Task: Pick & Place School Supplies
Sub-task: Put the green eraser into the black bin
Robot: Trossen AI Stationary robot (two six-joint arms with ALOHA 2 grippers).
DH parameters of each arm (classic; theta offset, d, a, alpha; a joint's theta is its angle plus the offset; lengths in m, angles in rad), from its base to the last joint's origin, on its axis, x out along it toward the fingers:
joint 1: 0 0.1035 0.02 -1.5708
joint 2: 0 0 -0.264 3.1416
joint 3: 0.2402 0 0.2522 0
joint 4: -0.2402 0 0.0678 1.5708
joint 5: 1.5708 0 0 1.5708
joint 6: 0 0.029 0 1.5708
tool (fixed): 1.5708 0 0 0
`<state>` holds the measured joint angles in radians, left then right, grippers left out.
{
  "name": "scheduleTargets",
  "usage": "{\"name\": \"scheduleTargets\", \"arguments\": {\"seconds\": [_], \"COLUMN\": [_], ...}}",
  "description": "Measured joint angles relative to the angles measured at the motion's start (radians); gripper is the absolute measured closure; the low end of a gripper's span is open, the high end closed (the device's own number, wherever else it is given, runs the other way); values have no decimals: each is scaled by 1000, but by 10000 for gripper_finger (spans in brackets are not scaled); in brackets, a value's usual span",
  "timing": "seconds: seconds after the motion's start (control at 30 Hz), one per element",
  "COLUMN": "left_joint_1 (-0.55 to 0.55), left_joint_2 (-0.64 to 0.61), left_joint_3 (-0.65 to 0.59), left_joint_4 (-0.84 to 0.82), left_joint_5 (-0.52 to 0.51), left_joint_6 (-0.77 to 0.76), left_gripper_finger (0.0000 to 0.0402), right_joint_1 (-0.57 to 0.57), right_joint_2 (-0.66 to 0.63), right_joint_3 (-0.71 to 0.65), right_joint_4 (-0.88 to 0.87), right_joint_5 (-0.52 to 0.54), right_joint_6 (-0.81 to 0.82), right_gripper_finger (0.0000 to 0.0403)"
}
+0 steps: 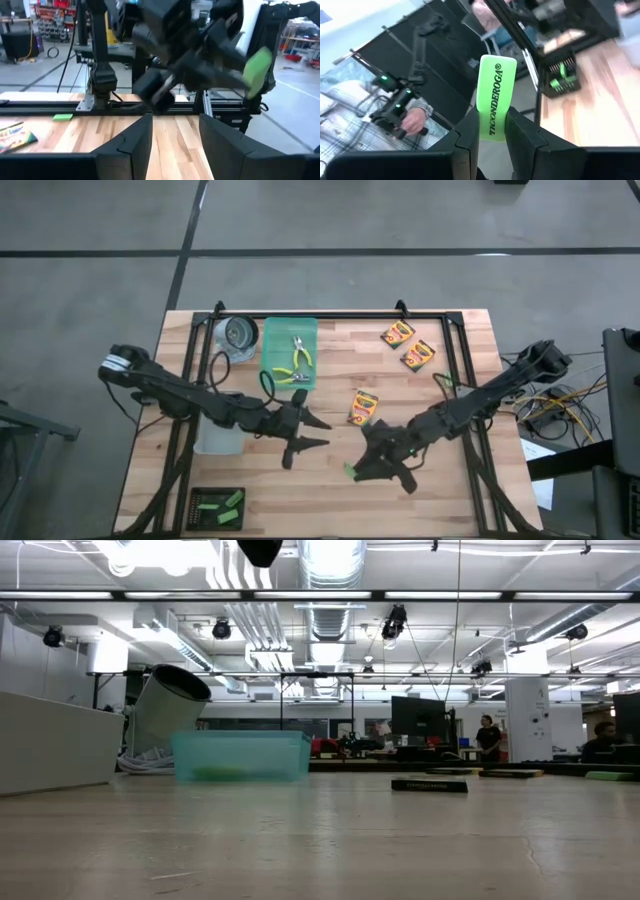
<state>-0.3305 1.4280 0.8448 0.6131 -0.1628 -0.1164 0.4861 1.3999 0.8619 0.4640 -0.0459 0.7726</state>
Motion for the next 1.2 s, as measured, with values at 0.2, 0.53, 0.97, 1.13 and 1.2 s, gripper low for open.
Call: {"name": "scheduleTargets", "arguments": {"seconds": [0.2,0.53,0.97,1.13,1.2], "left_joint_1": [2,2,11,16,17], "left_joint_2": [-2,-5,-5,-5,-5], "left_joint_3": [0,0,3,7,7], "left_joint_4": [23,16,30,30,31], "left_joint_5": [10,176,177,177,177], "left_joint_6": [-79,72,225,226,227], "left_gripper_finger": [234,234,234,234,234], "right_joint_1": [-28,-91,-156,-185,-196], "right_joint_2": [62,87,87,88,88], "right_joint_3": [0,0,0,16,21], "right_joint_4": [-2,80,104,94,93], "right_joint_5": [-1,-116,-173,-175,-176], "right_joint_6": [95,110,107,89,82], "right_gripper_finger": [328,330,329,329,330]}}
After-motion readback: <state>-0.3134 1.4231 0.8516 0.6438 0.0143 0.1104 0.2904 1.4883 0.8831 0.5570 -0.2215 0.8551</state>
